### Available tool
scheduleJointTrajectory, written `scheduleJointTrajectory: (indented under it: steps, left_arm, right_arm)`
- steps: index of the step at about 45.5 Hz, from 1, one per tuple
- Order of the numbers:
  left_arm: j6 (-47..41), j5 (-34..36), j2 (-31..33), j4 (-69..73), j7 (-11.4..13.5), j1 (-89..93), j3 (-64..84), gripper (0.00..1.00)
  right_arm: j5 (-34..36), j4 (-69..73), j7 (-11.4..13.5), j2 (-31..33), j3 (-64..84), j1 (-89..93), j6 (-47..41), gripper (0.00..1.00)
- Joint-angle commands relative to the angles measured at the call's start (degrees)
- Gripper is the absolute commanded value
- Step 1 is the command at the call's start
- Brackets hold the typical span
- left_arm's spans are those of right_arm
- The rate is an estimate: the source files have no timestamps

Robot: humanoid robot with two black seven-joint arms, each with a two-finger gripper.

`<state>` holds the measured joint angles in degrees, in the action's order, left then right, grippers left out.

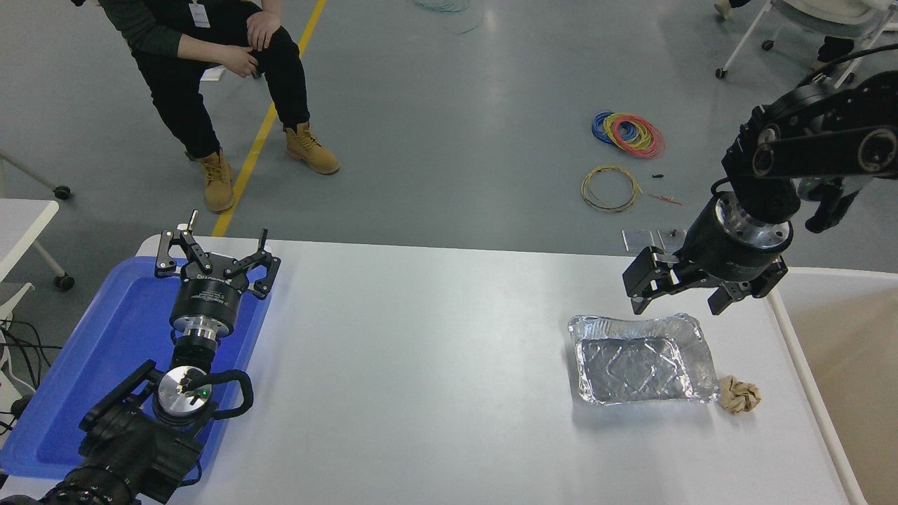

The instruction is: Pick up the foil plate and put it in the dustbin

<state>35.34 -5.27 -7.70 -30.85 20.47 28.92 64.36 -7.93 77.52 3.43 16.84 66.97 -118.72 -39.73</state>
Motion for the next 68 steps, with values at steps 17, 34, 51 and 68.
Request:
scheduleJointTrajectory:
  steps: [17, 34, 51, 68]
  left_arm:
    - [0.0, 0.0, -0.03, 0.0, -0.08, -0.01, -0.02, 1.0]
    - [0.0, 0.0, -0.03, 0.0, 0.0, -0.01, -0.02, 1.0]
    - [0.08, 0.0, -0.03, 0.0, -0.08, -0.01, -0.02, 1.0]
    - [0.08, 0.0, -0.03, 0.0, -0.08, -0.01, -0.02, 1.0]
  right_arm:
    - [0.02, -0.88, 0.0, -0.06, 0.0, 0.59, 0.0, 1.0]
    - [-0.07, -1.14, -0.09, 0.47, 0.0, 1.03, 0.0, 1.0]
    - [-0.41, -2.72, -0.18, 0.47, -0.53, 1.38, 0.0, 1.0]
    - [-1.12, -7.99, -0.26, 3.72, 0.35, 6.74, 1.23, 1.0]
